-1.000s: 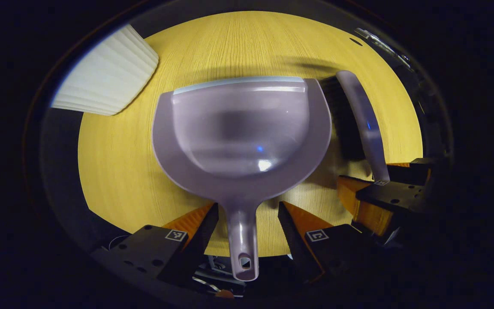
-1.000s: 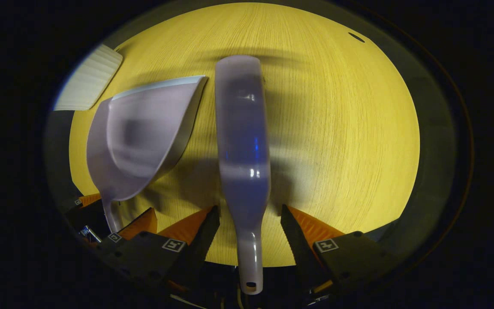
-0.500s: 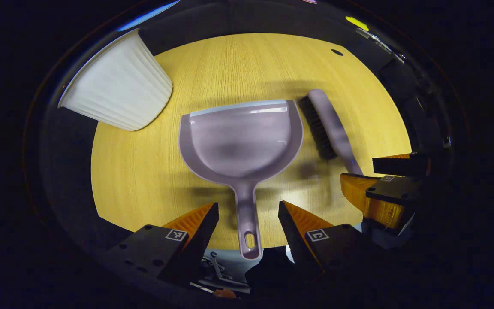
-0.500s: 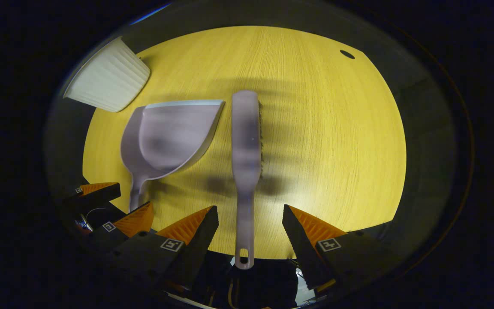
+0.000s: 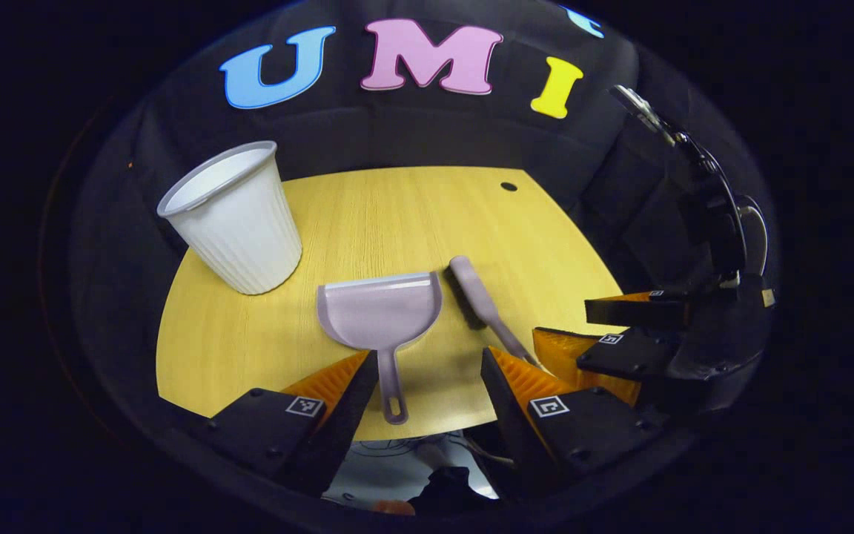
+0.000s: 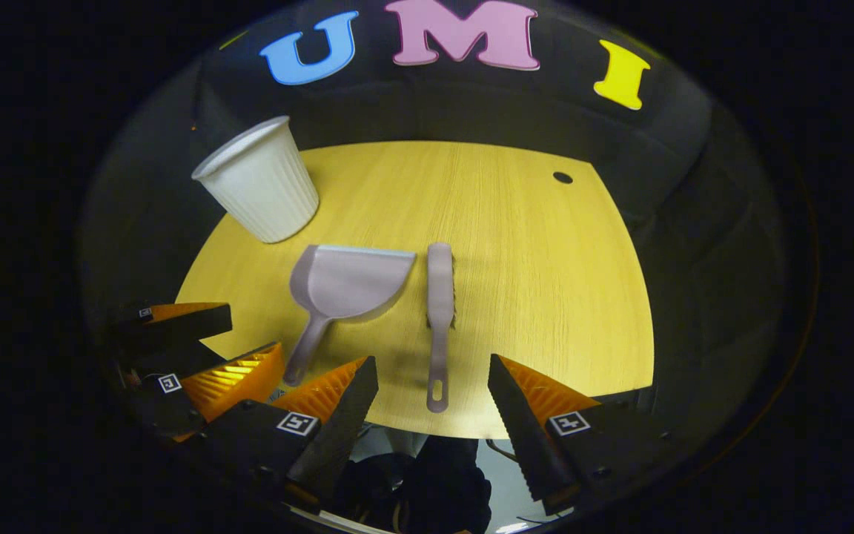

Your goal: Pick up the small broom and dustpan from the desktop, sweep the trash into the dustpan with the broom, and then empty the trash into the garbage bin.

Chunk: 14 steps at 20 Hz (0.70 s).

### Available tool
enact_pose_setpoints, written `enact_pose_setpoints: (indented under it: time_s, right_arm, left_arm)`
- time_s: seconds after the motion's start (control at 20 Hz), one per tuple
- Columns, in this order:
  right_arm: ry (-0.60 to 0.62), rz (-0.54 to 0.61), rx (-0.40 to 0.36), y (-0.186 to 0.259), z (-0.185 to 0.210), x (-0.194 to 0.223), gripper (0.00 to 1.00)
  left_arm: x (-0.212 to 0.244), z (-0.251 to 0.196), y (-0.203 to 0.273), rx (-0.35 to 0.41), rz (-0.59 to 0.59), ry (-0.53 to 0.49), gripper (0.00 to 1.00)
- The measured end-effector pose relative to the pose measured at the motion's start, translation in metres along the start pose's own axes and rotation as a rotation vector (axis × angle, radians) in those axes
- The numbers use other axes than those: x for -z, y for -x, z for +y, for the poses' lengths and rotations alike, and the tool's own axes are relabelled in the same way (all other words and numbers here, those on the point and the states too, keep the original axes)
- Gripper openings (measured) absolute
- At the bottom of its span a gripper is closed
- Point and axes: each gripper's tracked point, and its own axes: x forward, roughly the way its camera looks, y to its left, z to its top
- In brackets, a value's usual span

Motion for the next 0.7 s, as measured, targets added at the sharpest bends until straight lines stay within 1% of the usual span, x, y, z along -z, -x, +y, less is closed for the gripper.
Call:
enact_pose_setpoints:
  time_s: [0.05,0.1,0.15,0.2,0.25,0.3,0.35,0.4,0.45,0.55,0.6,0.65,0.7]
  right_arm:
    - [0.013,-0.037,0.000,0.012,0.001,-0.003,0.96]
    - [0.029,-0.064,0.012,0.023,-0.002,-0.005,0.91]
    - [0.034,-0.094,0.009,0.034,-0.004,-0.009,0.89]
    - [0.029,-0.124,0.001,0.043,-0.004,-0.013,0.96]
    - [0.025,-0.149,-0.002,0.048,-0.008,-0.018,0.91]
    - [0.026,-0.192,-0.010,0.057,-0.010,-0.028,0.97]
    - [0.034,-0.237,-0.013,0.070,-0.012,-0.041,0.97]
    - [0.048,-0.275,-0.007,0.080,-0.018,-0.050,0.91]
    - [0.064,-0.330,-0.002,0.090,-0.023,-0.061,0.97]
    - [0.105,-0.435,0.006,0.113,-0.036,-0.085,0.97]
    - [0.121,-0.491,0.013,0.132,-0.044,-0.096,0.96]
    - [0.125,-0.566,0.021,0.148,-0.054,-0.110,0.97]
    - [0.124,-0.632,0.029,0.167,-0.066,-0.123,0.97]
  left_arm:
    - [-0.002,-0.007,0.009,0.022,-0.024,0.004,0.83]
    - [-0.006,-0.012,0.015,0.037,-0.058,0.009,0.83]
    - [-0.009,-0.015,0.015,0.046,-0.091,0.007,0.83]
    - [-0.016,-0.018,0.021,0.047,-0.143,0.009,0.83]
    - [-0.024,-0.023,0.030,0.048,-0.185,0.009,0.83]
    - [-0.029,-0.023,0.037,0.044,-0.230,0.010,0.83]
    - [-0.036,-0.023,0.042,0.043,-0.296,0.007,0.83]
    - [-0.042,-0.022,0.050,0.036,-0.343,0.006,0.83]
    - [-0.044,-0.022,0.055,0.029,-0.405,0.013,0.83]
    - [-0.047,-0.018,0.068,-0.011,-0.512,0.036,0.83]
    - [-0.051,-0.017,0.077,-0.028,-0.583,0.054,0.83]
    - [-0.054,-0.016,0.075,-0.052,-0.663,0.066,0.83]
    - [-0.050,-0.014,0.081,-0.086,-0.690,0.078,0.81]
